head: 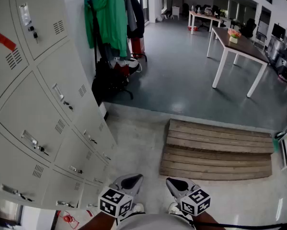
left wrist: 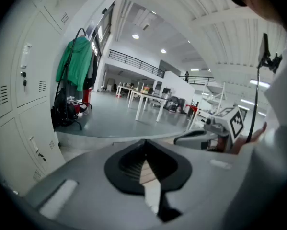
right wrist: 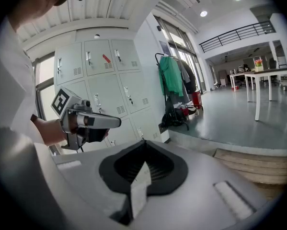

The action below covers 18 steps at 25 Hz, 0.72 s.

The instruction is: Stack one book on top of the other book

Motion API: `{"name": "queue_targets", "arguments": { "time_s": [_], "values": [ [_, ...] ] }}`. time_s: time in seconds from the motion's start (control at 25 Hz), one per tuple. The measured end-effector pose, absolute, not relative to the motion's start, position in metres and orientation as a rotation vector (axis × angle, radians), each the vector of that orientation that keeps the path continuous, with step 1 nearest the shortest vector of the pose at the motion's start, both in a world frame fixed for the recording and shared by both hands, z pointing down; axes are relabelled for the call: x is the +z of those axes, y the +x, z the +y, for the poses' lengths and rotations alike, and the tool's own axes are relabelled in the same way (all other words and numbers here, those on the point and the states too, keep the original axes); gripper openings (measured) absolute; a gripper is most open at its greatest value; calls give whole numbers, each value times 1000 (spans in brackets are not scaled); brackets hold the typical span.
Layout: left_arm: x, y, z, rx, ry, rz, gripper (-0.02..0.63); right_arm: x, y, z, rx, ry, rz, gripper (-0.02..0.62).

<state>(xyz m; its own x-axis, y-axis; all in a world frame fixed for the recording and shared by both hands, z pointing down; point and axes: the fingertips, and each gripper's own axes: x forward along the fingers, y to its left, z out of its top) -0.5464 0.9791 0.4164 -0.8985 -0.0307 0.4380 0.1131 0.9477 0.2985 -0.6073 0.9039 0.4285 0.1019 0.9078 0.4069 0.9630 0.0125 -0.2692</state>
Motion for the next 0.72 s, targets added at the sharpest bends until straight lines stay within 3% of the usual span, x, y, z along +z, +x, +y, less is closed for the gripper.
{"name": "queue_targets", "arguments": {
  "time_s": [0.72],
  "values": [
    [417,-534,991,-428,-35,-2657,5,422,-596,919,-88,-1907,-1829,0]
  ]
}}
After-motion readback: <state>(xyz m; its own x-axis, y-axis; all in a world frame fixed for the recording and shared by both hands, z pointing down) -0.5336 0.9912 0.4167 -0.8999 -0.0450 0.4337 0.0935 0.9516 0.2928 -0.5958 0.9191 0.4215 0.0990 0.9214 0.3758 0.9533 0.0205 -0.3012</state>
